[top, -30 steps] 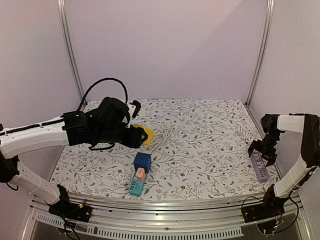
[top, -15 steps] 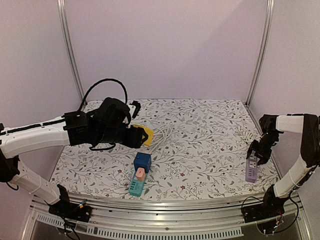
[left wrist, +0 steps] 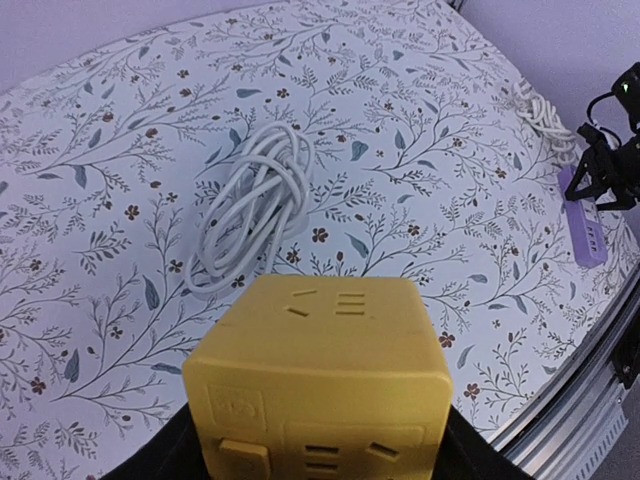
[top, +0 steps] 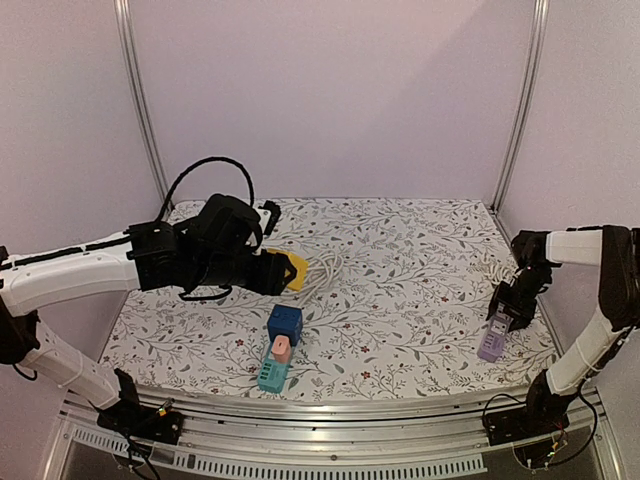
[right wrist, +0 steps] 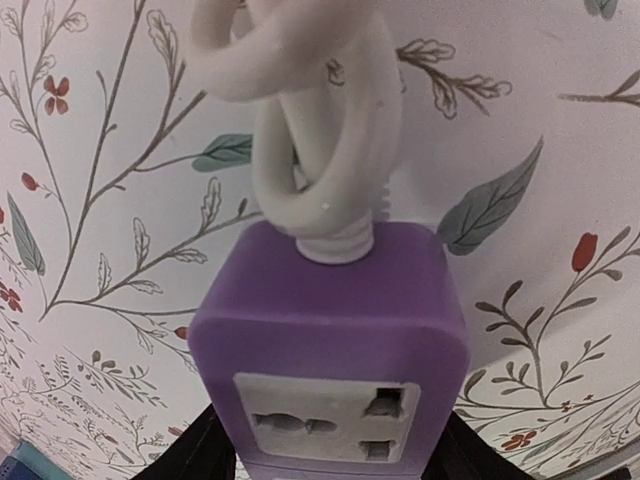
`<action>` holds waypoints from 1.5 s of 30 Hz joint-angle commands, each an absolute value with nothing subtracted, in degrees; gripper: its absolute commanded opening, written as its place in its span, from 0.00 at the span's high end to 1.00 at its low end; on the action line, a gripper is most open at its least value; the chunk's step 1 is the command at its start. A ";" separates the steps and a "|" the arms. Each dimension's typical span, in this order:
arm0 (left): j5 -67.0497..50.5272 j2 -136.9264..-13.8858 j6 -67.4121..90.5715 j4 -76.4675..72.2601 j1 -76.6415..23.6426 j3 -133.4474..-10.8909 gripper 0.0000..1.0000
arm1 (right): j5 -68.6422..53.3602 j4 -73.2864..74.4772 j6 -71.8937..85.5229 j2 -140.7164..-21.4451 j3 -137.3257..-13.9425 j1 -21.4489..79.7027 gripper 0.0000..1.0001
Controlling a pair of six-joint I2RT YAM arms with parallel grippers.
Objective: Insert the plug
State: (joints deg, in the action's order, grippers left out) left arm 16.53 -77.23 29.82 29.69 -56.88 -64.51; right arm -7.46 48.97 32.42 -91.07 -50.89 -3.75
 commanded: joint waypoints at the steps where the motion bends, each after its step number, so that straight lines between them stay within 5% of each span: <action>1: 16.76 -77.26 30.92 30.26 -56.98 -65.73 1.00 | -8.43 48.65 32.19 -92.73 -50.27 -2.65 0.39; 8: 17.90 -76.49 31.82 31.93 -56.96 -65.59 1.00 | -7.61 49.06 32.06 -94.45 -51.22 1.84 0.57; 15: 20.34 -75.44 33.35 33.57 -56.96 -65.50 1.00 | -6.62 50.52 31.86 -95.98 -54.98 8.30 0.65; 31: 22.24 -72.23 33.38 36.12 -56.91 -65.83 1.00 | -9.79 53.52 33.83 -115.42 -79.47 38.11 0.66; 45: 20.24 -71.59 37.48 41.64 -56.45 -66.31 1.00 | -19.06 53.48 40.78 -122.13 -88.69 43.61 0.65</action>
